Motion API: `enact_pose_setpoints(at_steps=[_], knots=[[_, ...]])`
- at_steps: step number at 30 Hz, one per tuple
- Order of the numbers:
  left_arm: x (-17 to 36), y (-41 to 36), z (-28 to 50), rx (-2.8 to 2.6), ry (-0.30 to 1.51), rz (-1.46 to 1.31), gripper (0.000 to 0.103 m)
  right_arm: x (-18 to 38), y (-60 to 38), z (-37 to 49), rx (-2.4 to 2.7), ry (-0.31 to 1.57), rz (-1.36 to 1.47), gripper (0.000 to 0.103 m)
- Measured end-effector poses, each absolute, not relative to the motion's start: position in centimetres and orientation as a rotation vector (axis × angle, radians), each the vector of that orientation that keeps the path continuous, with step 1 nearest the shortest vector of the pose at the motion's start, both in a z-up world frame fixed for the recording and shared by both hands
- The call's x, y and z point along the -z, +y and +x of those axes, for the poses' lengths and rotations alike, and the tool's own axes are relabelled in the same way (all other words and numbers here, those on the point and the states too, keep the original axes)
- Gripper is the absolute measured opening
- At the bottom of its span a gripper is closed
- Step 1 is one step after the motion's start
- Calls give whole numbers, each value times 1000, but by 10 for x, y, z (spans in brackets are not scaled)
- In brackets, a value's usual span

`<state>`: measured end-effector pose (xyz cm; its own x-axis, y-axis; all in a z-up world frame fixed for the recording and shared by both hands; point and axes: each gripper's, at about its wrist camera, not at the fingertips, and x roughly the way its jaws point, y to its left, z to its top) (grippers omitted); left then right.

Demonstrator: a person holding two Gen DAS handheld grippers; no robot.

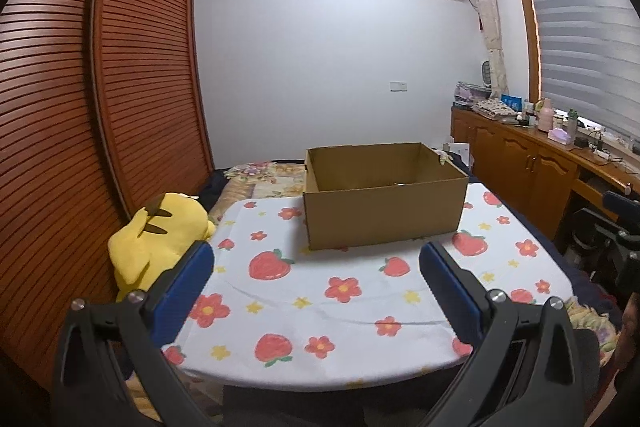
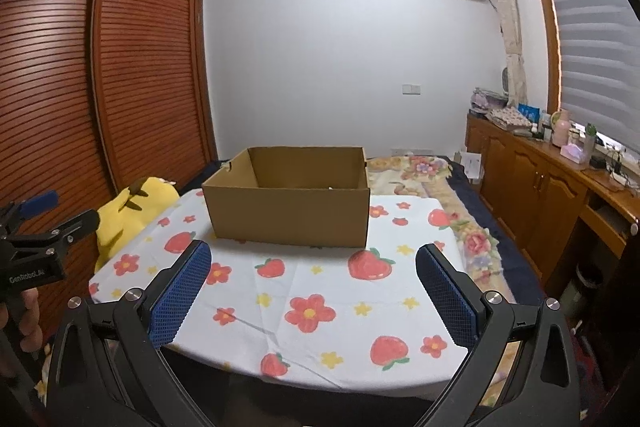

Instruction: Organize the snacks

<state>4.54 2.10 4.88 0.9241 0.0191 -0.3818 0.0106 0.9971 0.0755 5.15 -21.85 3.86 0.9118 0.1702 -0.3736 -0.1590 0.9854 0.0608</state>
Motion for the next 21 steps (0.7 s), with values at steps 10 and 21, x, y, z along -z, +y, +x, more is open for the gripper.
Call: enact_pose_setpoints(at_steps=[10, 21], knots=[[-29, 23, 37, -17, 387, 79, 103, -16, -231, 46, -100, 402, 36, 103], [-22, 21, 40, -15, 408, 80, 103, -12, -229, 46, -100, 409, 28, 103]])
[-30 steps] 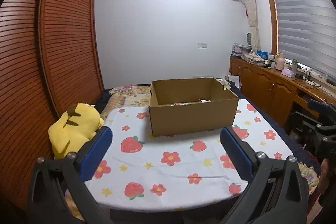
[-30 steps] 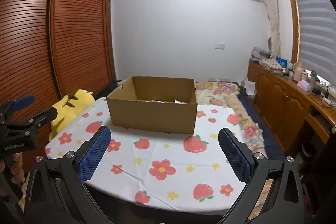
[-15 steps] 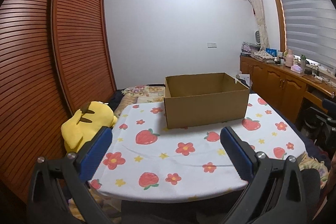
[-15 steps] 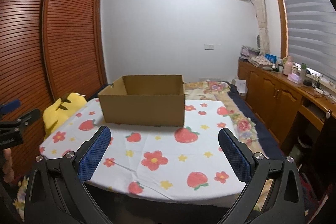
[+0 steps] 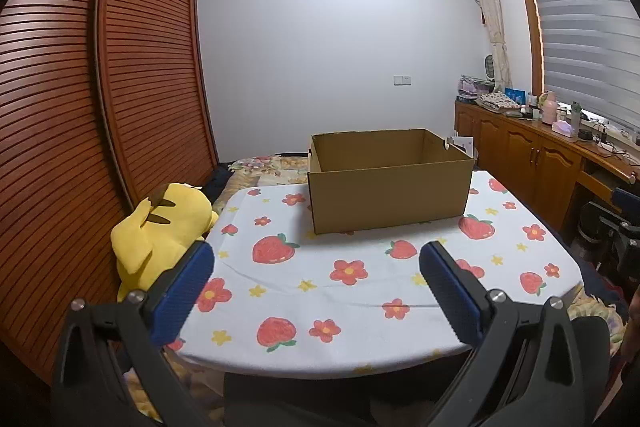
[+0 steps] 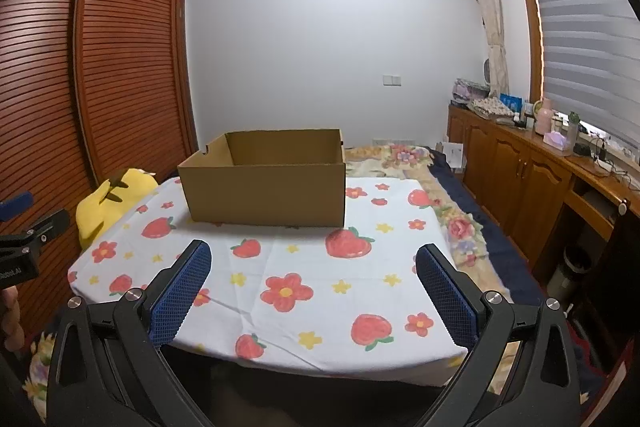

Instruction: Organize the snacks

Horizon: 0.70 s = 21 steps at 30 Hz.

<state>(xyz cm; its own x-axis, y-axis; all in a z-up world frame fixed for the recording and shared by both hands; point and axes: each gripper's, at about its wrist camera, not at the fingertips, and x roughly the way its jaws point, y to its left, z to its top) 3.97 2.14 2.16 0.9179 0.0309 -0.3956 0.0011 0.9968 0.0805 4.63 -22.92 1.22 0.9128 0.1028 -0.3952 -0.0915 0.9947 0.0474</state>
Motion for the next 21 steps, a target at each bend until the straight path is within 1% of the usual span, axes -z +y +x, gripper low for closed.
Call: enact_pose_setpoints(at_steps=[21], knots=[[-20, 22, 37, -20, 402, 84, 103, -14, -228, 45, -98, 399, 25, 103]])
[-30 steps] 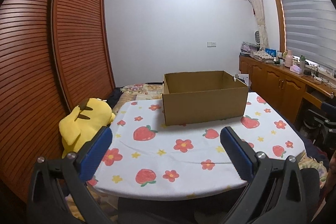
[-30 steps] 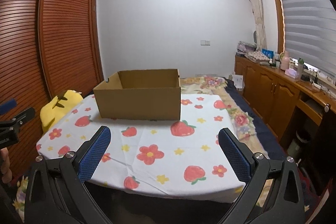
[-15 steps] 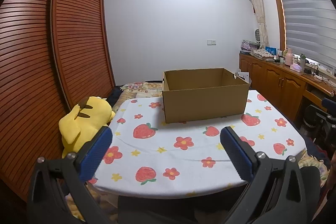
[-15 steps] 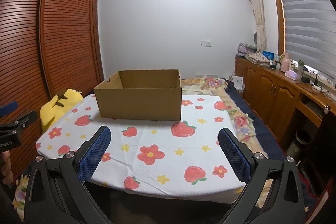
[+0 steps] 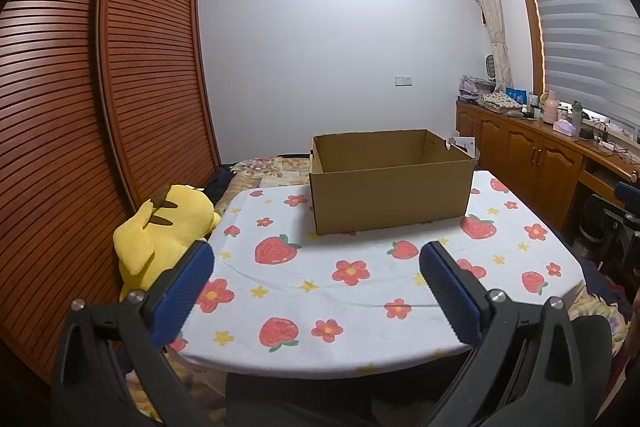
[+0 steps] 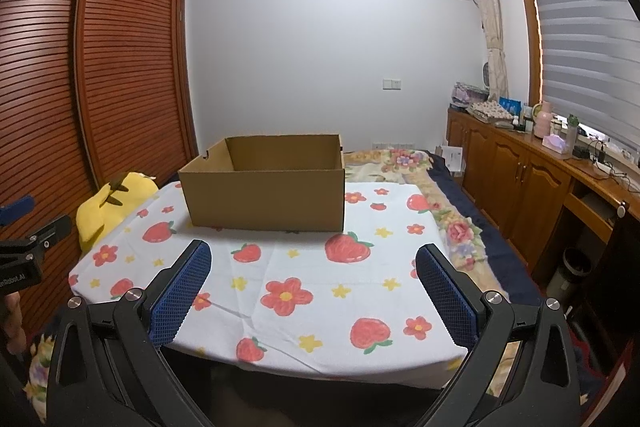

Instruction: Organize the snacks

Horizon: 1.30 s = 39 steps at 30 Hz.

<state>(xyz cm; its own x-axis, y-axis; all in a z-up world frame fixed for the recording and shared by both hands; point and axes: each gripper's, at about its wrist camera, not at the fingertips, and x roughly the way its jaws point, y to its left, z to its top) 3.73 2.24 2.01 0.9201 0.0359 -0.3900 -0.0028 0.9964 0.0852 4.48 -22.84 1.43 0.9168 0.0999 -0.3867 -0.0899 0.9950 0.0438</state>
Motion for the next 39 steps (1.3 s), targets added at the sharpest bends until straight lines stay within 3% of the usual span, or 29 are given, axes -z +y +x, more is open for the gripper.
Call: enact_pose_setpoints(at_steps=[39], knots=[[-26, 16, 33, -13, 397, 89, 103, -18, -225, 45, -92, 392, 19, 103]])
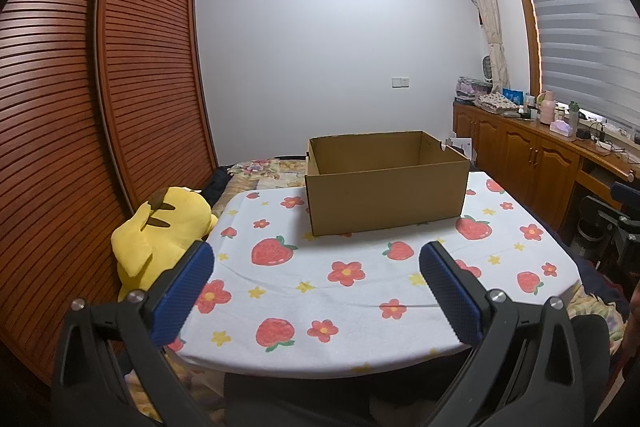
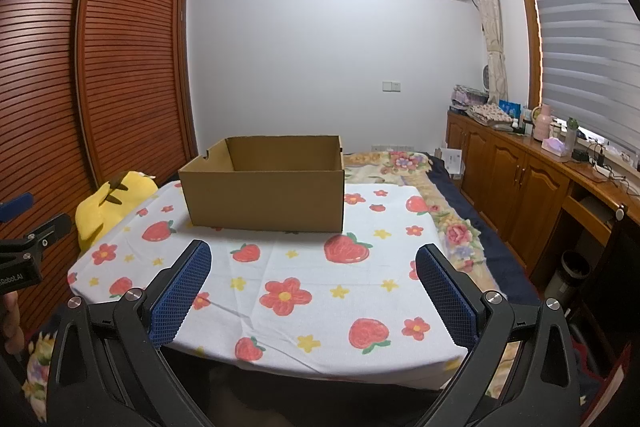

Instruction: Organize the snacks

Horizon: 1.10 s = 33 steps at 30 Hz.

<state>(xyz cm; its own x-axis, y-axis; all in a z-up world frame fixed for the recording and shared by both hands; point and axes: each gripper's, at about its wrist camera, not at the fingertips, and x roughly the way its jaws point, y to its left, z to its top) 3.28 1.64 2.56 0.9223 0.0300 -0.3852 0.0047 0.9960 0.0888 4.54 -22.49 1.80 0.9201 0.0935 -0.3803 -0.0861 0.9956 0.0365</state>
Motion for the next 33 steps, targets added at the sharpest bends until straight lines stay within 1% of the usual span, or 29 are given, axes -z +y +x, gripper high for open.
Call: enact_pose_setpoints(at_steps=[33], knots=[[-29, 16, 32, -9, 396, 90, 103, -18, -223, 44, -95, 391, 17, 103]])
